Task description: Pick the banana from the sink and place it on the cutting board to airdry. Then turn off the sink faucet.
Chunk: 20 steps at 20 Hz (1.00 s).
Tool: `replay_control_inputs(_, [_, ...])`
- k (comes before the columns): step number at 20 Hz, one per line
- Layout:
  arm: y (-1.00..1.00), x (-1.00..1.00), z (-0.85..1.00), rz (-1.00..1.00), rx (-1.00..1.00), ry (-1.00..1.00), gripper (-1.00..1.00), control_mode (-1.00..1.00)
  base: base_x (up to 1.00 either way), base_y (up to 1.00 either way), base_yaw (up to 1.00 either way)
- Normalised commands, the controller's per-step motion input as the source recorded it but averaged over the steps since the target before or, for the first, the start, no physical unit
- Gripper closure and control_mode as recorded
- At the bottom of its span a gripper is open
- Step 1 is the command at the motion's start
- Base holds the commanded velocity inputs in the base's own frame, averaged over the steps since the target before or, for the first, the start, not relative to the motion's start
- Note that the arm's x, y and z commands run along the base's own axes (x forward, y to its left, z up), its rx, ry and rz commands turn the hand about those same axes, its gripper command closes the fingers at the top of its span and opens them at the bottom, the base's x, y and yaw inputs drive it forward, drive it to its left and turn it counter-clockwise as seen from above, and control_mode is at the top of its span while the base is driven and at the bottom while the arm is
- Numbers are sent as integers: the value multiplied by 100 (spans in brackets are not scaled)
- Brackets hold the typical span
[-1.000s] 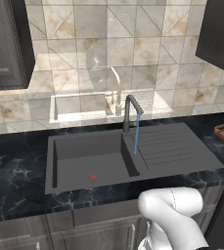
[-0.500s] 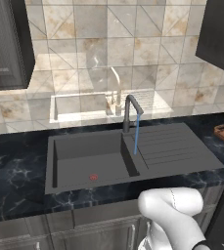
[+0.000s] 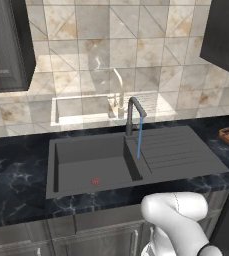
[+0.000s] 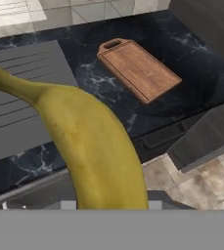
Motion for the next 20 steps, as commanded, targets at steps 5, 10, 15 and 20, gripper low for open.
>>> replay_control_inputs(5, [-35,13,-2,-3,-4,-9,100,-100,0,0,0])
replay_control_inputs(10, [-37,21,0,-4,0,-5,100,-100,0,0,0])
replay_control_inputs(15, [-39,24,0,-5,0,-1,100,-100,0,0,0])
replay_control_inputs(20, [-28,28,0,-5,0,0,100,-100,0,0,0])
